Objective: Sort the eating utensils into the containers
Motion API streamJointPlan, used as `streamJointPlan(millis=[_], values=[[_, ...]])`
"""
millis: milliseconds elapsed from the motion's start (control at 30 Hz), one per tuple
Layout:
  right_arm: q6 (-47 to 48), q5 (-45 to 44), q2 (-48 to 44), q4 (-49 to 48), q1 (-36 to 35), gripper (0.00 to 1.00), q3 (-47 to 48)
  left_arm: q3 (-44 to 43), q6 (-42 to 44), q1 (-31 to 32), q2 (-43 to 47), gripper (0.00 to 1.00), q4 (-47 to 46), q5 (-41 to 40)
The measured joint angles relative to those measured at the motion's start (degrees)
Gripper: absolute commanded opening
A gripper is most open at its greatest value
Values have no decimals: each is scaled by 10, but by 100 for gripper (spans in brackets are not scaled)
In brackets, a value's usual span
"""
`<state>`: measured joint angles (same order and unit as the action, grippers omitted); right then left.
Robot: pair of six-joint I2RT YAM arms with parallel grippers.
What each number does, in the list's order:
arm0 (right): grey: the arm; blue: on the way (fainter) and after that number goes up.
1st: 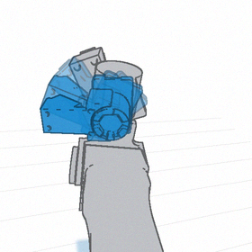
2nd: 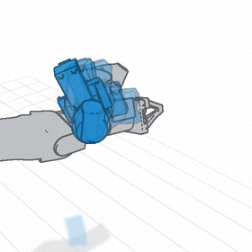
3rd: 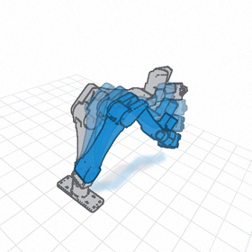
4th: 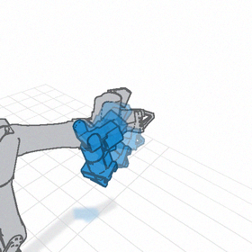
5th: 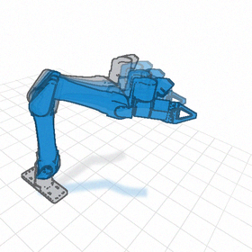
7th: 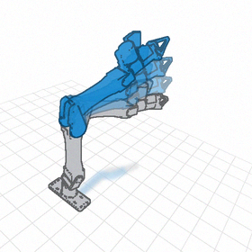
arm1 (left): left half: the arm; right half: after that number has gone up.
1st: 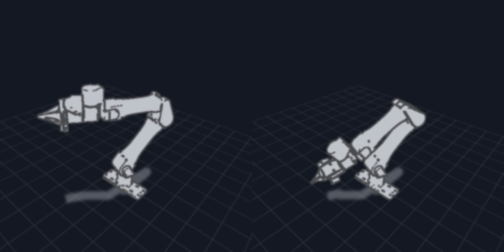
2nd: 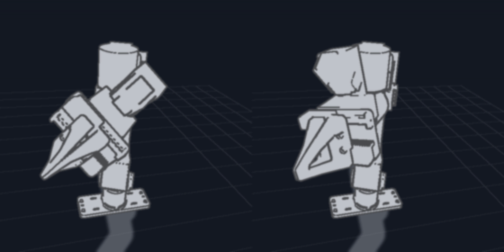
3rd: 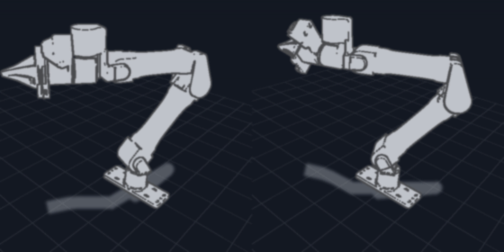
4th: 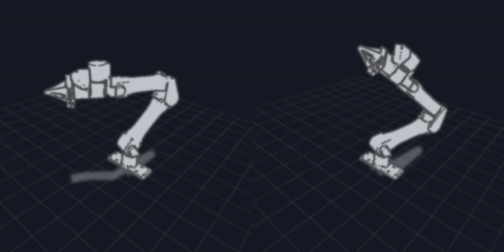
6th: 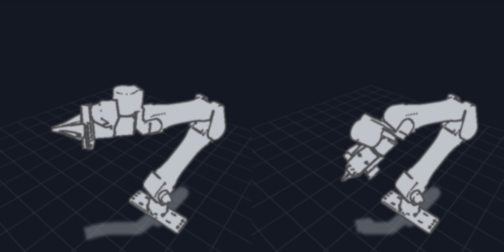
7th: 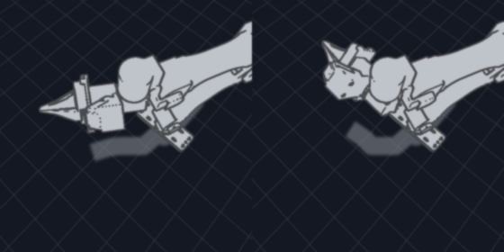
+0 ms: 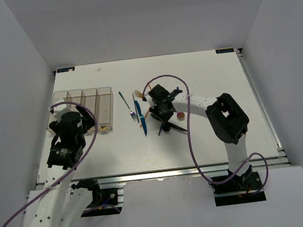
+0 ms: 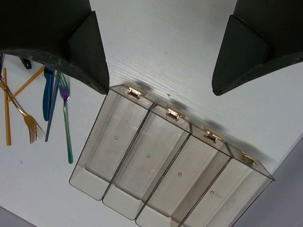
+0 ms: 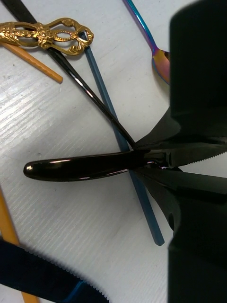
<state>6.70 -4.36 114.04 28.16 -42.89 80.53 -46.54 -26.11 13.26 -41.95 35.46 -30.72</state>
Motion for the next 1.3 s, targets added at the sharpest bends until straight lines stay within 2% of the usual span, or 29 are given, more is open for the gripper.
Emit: streamJointPlan(millis=[467,567,600,633,1300], values=[[2,-2,5,1,-3,28,7,0,2,0,0,98,0,1],[3,-5,5,0,-4,12,7,0,2,0,0,98,0,2],[3,-7,5,-1,-4,1,7,0,2,0,0,98,0,2],[6,-8,5,-3,-5,0,7,0,2,0,0,98,0,2],[-25,-27,-33,9,-11,0,25,0,2,0,1,98,-1,6]])
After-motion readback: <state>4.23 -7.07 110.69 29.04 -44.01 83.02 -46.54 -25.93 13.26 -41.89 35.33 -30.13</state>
